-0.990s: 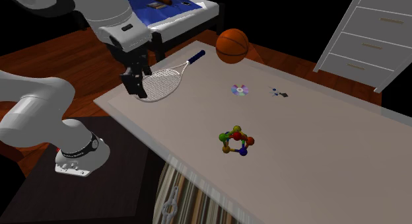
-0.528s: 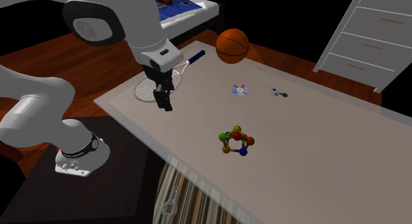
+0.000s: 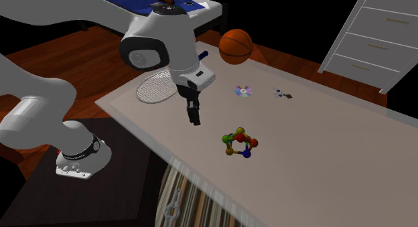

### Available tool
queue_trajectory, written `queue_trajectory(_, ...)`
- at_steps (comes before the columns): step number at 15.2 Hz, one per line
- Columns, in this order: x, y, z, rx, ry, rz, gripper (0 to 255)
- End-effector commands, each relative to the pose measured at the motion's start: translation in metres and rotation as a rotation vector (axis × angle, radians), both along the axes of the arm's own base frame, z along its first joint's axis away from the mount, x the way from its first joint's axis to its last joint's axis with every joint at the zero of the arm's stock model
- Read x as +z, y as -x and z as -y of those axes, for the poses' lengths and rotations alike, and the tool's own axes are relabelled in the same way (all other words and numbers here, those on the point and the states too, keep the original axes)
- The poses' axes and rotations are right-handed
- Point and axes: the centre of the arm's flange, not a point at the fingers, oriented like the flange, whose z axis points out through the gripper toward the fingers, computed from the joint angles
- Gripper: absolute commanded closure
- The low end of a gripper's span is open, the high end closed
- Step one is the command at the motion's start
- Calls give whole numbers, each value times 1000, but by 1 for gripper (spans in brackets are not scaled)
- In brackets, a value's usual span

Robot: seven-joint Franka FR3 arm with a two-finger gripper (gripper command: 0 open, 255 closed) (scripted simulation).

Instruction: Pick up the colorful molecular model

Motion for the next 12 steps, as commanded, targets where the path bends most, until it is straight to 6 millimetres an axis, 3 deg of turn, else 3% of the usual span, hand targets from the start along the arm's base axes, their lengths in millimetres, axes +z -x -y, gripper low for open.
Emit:
queue_trajectory(1, -22, -20, -4, 4, 19, 8, 0)
queue_trajectory(12, -120, -120, -10, 19, 122, 45, 0)
